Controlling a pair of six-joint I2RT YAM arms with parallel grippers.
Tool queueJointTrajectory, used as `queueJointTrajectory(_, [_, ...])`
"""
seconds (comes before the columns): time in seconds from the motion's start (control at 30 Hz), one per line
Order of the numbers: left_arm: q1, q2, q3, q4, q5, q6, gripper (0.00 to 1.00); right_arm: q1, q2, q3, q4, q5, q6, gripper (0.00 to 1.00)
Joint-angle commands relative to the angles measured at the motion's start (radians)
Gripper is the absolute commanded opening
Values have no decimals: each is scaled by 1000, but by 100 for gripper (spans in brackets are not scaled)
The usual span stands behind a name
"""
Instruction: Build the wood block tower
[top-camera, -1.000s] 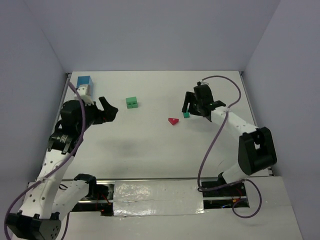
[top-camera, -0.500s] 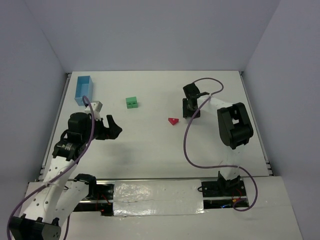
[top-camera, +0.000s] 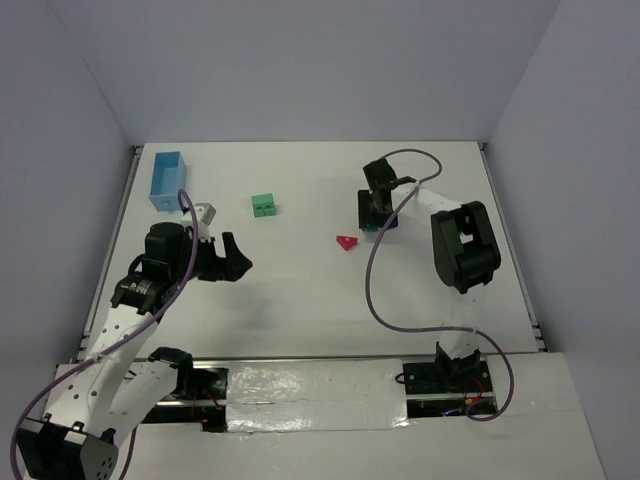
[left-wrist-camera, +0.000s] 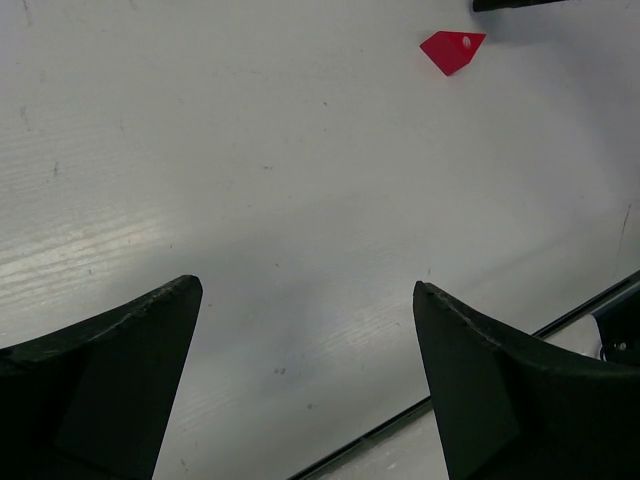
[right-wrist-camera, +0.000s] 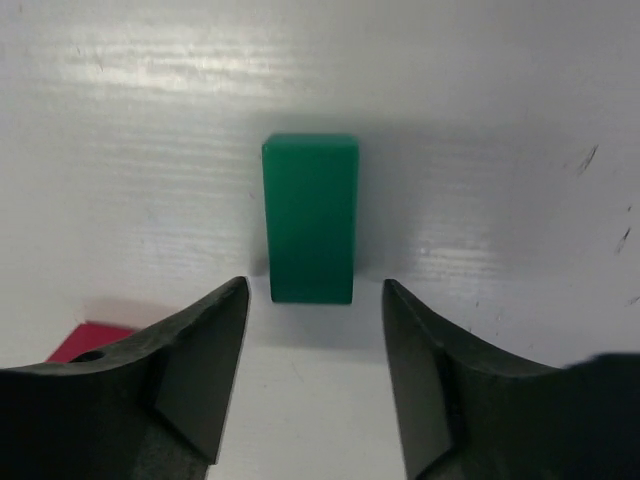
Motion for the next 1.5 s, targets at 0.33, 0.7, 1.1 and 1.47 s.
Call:
queueJointTrajectory(0.33, [-16,-19,16,57,65,37,100,44,-76,28,41,31,-53,22])
queueJointTrajectory(0.7, [-20,-118,-33,514,368,-500,99,394,-687,-231,191,-162,-303,21])
queueJointTrajectory(1.1, [-57,-273,-18,457,257,-726,99,786,-728,-147,176,-108,-437,20])
queueJointTrajectory(1.47, [-57,-275,-113,455,297,-671,79,863,-688,-93,171,-134,-506,20])
